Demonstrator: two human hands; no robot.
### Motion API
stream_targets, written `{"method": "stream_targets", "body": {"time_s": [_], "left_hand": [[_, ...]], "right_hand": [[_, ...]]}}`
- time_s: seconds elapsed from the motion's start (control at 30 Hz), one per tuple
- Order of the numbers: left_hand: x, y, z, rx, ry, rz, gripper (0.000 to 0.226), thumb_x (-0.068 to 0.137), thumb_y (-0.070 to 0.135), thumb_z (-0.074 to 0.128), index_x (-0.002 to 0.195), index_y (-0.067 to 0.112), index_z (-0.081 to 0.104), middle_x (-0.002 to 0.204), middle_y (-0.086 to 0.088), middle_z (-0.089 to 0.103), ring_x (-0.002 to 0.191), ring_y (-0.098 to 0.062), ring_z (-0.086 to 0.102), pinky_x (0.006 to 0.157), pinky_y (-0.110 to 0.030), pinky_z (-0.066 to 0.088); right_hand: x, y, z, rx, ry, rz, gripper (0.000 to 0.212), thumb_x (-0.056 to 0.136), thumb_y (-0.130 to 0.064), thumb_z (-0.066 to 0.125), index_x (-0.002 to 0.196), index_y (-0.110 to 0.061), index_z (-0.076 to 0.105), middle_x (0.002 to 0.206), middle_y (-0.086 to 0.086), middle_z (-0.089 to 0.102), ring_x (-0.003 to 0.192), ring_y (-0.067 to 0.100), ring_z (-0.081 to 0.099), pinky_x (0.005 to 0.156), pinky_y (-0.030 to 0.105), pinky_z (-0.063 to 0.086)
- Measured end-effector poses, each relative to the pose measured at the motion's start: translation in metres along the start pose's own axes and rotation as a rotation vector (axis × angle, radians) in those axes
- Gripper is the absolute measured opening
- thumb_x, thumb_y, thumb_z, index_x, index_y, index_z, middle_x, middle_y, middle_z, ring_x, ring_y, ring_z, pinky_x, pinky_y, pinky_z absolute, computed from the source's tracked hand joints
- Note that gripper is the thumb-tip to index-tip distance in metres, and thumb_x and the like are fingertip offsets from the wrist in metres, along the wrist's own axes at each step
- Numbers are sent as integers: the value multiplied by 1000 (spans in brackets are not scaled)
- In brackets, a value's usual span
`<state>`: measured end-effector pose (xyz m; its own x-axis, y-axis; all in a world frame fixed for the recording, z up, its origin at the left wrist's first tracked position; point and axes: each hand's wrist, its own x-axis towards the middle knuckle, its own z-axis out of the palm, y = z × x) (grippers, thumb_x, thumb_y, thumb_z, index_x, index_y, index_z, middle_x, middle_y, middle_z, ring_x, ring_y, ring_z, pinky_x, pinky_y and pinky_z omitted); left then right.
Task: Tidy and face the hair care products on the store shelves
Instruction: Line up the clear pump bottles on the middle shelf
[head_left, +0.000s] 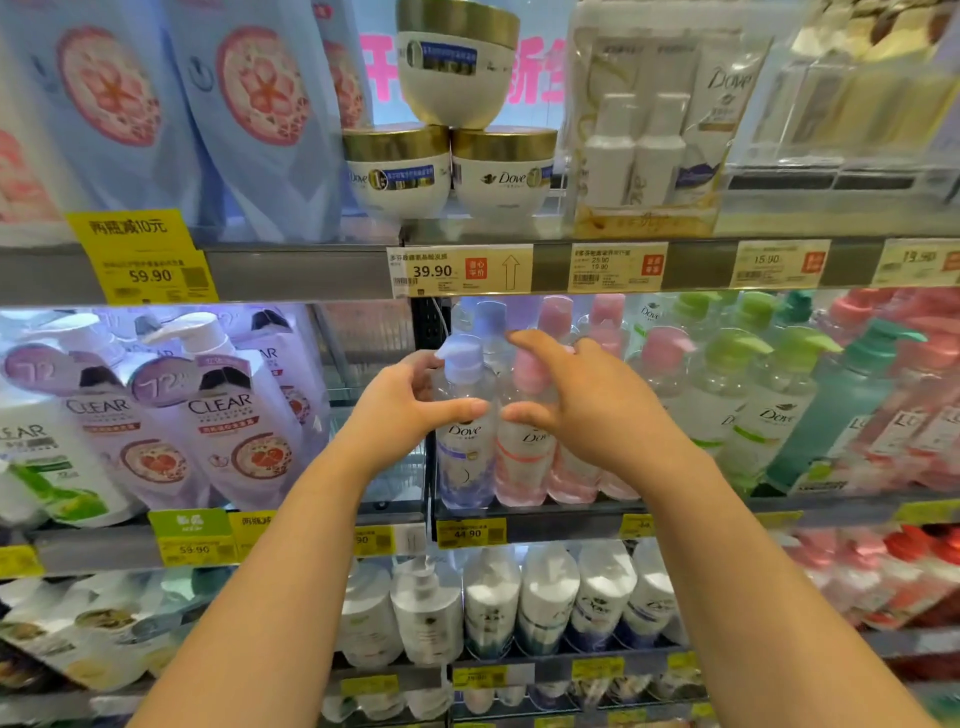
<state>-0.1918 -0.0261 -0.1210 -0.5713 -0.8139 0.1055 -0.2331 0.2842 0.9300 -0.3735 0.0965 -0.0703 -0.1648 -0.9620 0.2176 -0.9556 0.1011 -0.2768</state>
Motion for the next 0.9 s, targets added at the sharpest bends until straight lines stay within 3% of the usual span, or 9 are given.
{"method": "stream_targets", "body": {"time_s": [0.17, 0.3, 0.43, 0.53, 0.7, 0.83, 0.9], "left_hand": [[1, -3, 1, -18, 21, -7, 84, 49, 64, 89, 121, 32, 60, 108, -2, 75, 101, -23, 71, 91, -50, 56], [0, 0, 1, -9, 17, -9, 87, 49, 65, 88, 123, 32, 59, 109, 0, 74, 102, -21, 70, 91, -49, 56], [0, 0, 1, -27, 23, -30, 91, 50, 63, 89, 128, 29, 57, 108, 2, 75, 105, -17, 70, 94, -49, 55], [-2, -1, 5, -18, 25, -32, 96, 53, 67, 87, 135, 33, 52, 117, 4, 72, 114, -16, 65, 98, -46, 52], [-12, 3, 15, 19, 55, -9, 82, 70, 59, 79, 141, 34, 46, 118, 10, 69, 106, -11, 66, 94, -38, 55], [-21, 10, 28, 6, 162, -10, 78, 79, 48, 76, 146, 32, 39, 130, 14, 58, 107, -2, 60, 83, -21, 49], [-25, 13, 34, 52, 217, -41, 83, 80, 49, 75, 150, 29, 34, 136, 9, 54, 115, -7, 54, 88, -25, 46]], "right_hand": [[-1, 3, -3, 123, -21, -30, 49, 103, -48, 44, 151, -42, 33, 127, 6, 63, 115, 26, 58, 80, 35, 41], [-2, 0, -2, 130, -11, -25, 43, 105, -37, 46, 147, -44, 38, 108, -1, 60, 97, 23, 60, 76, 38, 48], [1, -1, -8, 97, -13, -19, 42, 105, -42, 43, 147, -45, 40, 92, -8, 58, 77, 16, 53, 77, 40, 52], [4, 0, -10, 36, -40, -21, 42, 106, -44, 40, 147, -43, 37, 76, -9, 54, 74, 19, 55, 71, 39, 51], [4, 1, -10, -52, -23, -5, 50, 106, -48, 33, 155, -40, 23, 124, 9, 67, 109, 33, 62, 75, 43, 53], [-2, 2, -5, -18, 36, -10, 53, 106, -42, 39, 156, -38, 22, 121, 11, 69, 105, 35, 63, 69, 41, 51], [-4, 3, -4, 15, 25, -6, 53, 107, -35, 37, 157, -37, 21, 116, 14, 70, 99, 35, 64, 72, 43, 53]]}}
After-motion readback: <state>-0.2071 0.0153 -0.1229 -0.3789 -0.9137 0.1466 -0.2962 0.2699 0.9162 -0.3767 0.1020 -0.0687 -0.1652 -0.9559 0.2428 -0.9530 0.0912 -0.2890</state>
